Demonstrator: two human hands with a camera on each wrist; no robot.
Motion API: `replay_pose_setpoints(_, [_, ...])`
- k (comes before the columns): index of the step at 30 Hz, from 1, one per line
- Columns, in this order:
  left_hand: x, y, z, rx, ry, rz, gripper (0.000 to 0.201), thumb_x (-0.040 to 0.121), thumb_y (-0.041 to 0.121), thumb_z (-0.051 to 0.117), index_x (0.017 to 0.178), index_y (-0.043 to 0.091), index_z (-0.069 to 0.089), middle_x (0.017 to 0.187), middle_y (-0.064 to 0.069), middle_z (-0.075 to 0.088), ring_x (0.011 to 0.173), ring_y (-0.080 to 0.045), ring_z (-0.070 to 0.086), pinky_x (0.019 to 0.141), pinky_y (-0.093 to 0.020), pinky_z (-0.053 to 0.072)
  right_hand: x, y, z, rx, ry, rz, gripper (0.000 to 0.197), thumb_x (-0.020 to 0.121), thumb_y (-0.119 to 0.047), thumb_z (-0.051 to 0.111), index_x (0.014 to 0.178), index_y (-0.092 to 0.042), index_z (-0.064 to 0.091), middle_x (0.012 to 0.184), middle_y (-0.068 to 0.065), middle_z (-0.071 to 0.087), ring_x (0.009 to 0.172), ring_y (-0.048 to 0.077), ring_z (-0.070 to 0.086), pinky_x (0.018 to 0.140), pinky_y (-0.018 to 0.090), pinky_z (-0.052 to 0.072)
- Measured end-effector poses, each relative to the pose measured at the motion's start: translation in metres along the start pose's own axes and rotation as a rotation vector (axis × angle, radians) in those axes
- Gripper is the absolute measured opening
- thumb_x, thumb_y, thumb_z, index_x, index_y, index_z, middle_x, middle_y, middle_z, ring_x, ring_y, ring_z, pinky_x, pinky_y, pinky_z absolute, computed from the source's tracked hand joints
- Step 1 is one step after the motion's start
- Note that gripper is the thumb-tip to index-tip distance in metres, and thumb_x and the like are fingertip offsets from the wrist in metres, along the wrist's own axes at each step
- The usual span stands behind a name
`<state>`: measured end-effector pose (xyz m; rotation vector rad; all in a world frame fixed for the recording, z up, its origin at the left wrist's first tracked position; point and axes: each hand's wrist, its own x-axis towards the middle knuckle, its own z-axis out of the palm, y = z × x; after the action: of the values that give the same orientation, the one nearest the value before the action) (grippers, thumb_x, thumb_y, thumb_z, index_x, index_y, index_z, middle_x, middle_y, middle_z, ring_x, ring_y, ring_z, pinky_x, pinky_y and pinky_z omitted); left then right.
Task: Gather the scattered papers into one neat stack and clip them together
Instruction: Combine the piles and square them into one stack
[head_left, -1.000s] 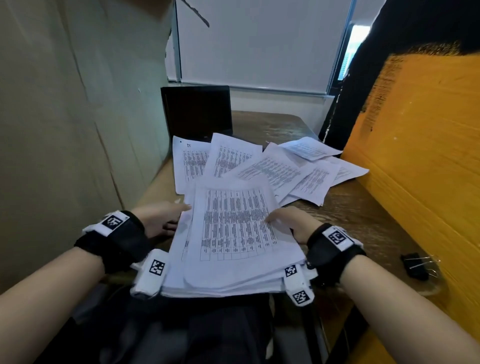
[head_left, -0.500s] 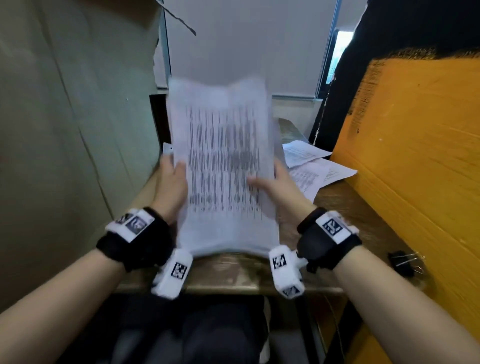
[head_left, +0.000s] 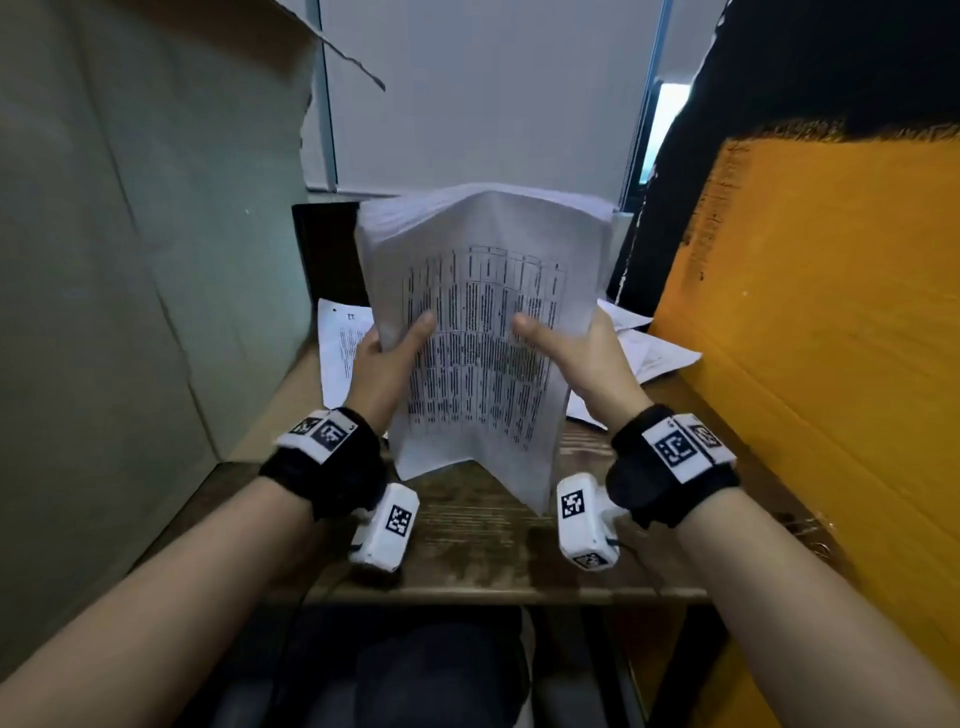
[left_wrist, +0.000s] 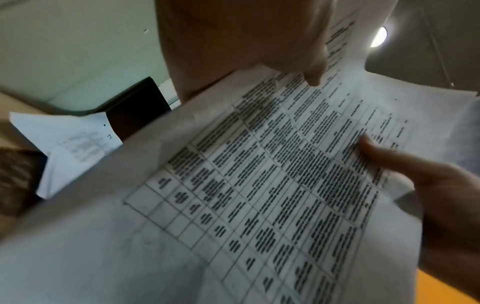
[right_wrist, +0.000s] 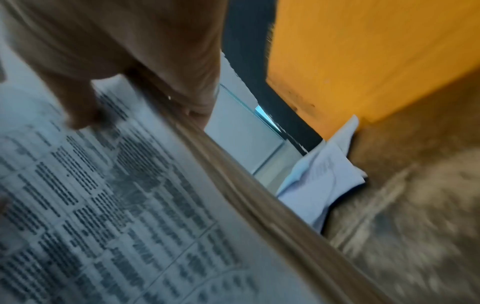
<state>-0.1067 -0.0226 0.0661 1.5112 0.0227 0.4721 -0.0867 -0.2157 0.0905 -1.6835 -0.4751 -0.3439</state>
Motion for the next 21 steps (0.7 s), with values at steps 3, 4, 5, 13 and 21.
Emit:
replay_pose_setpoints(3, [0.014,-0.002,0.004,-0.014,0.02,-0.031,0.027,0.082,0.043,0.069,0.099,0.023,0.065,0.103,0.006,0.068,0.092,-0.007,0.066,0.078,-0.017,0.052,0.009,-0.01,-0.001,-0.044,0.227,-0.025,0.039,0.083,-0.032,0.074,0.105,-0.001,0.067,0.101,0.019,0.071,0.095,0.034,0.067,0.089,0.052,0.052])
replay_pose_setpoints(4, [0.02,-0.009,0.001,0.037,0.022,-0.069,0.036,0.078,0.049,0.07,0.099,0.02,0.067,0.1,0.004,0.069,0.09,-0.011,0.067,0.077,-0.023,0.053,0.01,-0.012,-0.004,-0.003,0.269,-0.025,0.034,0.084,-0.029,0.074,0.101,0.0,0.067,0.101,0.021,0.071,0.093,0.035,0.067,0.088,0.051,0.053])
replay_pose_setpoints(5, [0.021,-0.015,-0.003,0.092,0.01,-0.118,0.051,0.074,0.056,0.071,0.104,0.014,0.067,0.099,0.003,0.068,0.086,-0.013,0.066,0.071,-0.025,0.052,0.011,-0.013,-0.01,0.059,0.314,-0.018,0.027,0.085,-0.026,0.073,0.098,-0.003,0.067,0.102,0.021,0.07,0.09,0.031,0.068,0.087,0.046,0.054])
replay_pose_setpoints(13, [0.0,-0.027,0.001,-0.506,-0.281,-0.538,0.027,0.097,0.027,0.05,0.116,0.012,0.061,0.099,-0.008,0.075,0.091,-0.02,0.071,0.083,-0.038,0.058,-0.003,0.017,-0.045,0.769,0.277,0.414,0.034,0.096,-0.018,0.056,0.129,-0.011,0.057,0.125,0.008,0.066,0.112,0.025,0.064,0.088,0.042,0.056])
replay_pose_setpoints(21, [-0.002,-0.023,-0.044,-0.3,-0.345,-0.389,0.034,0.095,0.008,0.048,0.128,0.006,0.055,0.119,-0.017,0.066,0.092,-0.027,0.072,0.068,-0.038,0.06,-0.043,0.05,-0.126,0.302,-0.246,0.673,0.082,0.054,-0.021,0.091,0.127,-0.01,0.056,0.119,0.009,0.069,0.098,0.025,0.07,0.071,0.033,0.06])
